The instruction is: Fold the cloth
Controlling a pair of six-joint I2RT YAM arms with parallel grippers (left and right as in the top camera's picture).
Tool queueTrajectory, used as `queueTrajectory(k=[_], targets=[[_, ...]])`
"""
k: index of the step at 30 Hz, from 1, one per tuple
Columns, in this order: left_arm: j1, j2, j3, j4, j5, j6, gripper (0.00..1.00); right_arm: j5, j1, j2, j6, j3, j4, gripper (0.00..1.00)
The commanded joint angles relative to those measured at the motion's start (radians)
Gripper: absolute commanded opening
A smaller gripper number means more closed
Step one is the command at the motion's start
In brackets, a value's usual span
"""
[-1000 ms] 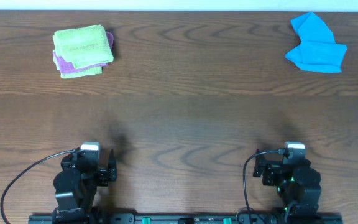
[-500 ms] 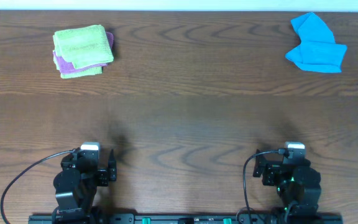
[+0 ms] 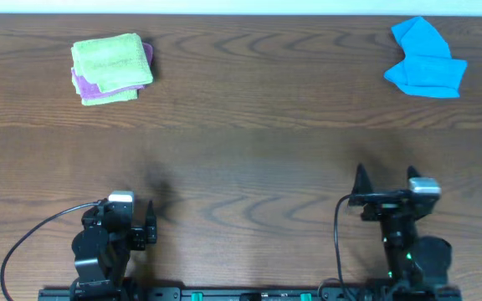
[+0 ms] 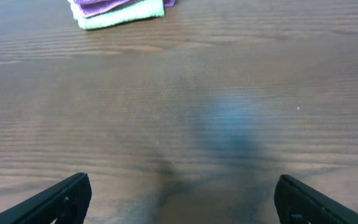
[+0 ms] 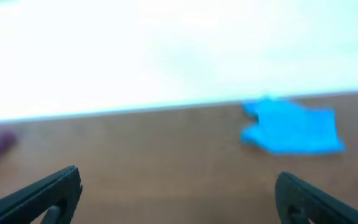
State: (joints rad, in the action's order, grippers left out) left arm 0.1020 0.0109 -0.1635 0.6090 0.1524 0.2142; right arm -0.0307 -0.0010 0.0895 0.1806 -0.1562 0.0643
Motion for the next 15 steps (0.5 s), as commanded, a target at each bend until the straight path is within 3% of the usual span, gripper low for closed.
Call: queueTrajectory(k=[1, 15], targets=[[0.001, -0.007, 0.006, 0.0, -0.003, 0.01, 0.95, -0.011, -0.005, -0.006, 0.066, -0.001, -0.073, 0.99], [0.001, -0.007, 0.006, 0.0, -0.003, 0.01, 0.95, -0.035, -0.005, -0.006, 0.07, -0.001, -0.092, 0.99]])
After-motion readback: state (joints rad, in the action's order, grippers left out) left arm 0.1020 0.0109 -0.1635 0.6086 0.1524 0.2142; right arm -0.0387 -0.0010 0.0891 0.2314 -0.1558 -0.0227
